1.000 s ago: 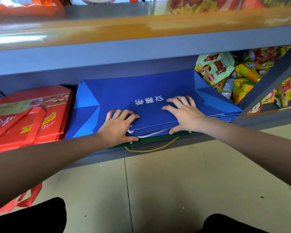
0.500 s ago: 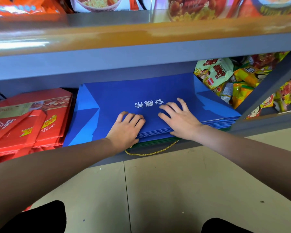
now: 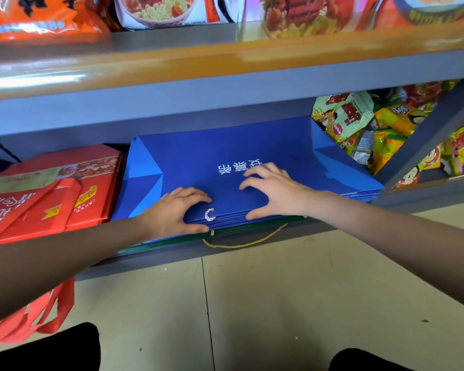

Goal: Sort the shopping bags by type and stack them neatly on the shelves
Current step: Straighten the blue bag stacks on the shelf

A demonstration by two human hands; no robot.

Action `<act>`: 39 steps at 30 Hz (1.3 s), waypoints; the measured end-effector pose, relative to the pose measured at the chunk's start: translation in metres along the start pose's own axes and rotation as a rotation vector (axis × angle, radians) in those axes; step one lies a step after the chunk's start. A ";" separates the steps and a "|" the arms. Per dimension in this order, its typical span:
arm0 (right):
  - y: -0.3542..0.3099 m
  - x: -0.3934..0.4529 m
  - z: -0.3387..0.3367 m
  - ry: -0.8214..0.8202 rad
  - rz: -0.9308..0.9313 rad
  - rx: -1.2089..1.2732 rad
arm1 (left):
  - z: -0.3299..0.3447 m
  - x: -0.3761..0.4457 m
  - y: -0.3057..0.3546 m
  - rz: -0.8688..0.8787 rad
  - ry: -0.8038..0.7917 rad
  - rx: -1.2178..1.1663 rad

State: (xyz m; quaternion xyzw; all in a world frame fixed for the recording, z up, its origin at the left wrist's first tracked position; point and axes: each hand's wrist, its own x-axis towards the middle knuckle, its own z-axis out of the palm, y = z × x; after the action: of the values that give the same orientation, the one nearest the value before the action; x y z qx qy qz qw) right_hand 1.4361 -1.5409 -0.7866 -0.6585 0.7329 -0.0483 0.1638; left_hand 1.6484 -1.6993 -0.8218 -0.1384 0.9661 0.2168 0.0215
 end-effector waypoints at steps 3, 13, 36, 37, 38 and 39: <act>-0.034 0.018 0.008 0.020 -0.035 0.203 | -0.011 0.009 0.004 -0.056 -0.063 -0.110; -0.067 0.040 0.023 0.082 0.039 0.611 | -0.033 0.008 0.000 -0.097 -0.132 -0.007; -0.032 0.027 -0.008 0.195 -0.103 -0.006 | -0.039 0.003 0.018 0.171 0.122 0.143; -0.025 0.025 -0.008 0.223 -0.055 0.025 | -0.039 0.004 0.018 0.154 0.123 0.132; -0.019 0.022 -0.006 0.265 -0.009 0.069 | -0.039 0.004 0.019 0.133 0.115 0.106; -0.016 0.019 -0.004 0.302 0.025 0.100 | -0.039 0.005 0.021 0.111 0.102 0.073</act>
State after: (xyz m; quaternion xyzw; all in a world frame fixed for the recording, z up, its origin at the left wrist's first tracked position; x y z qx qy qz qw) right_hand 1.4483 -1.5624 -0.7816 -0.6254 0.7542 -0.1811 0.0849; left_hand 1.6385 -1.6991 -0.7783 -0.0946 0.9794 0.1752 -0.0348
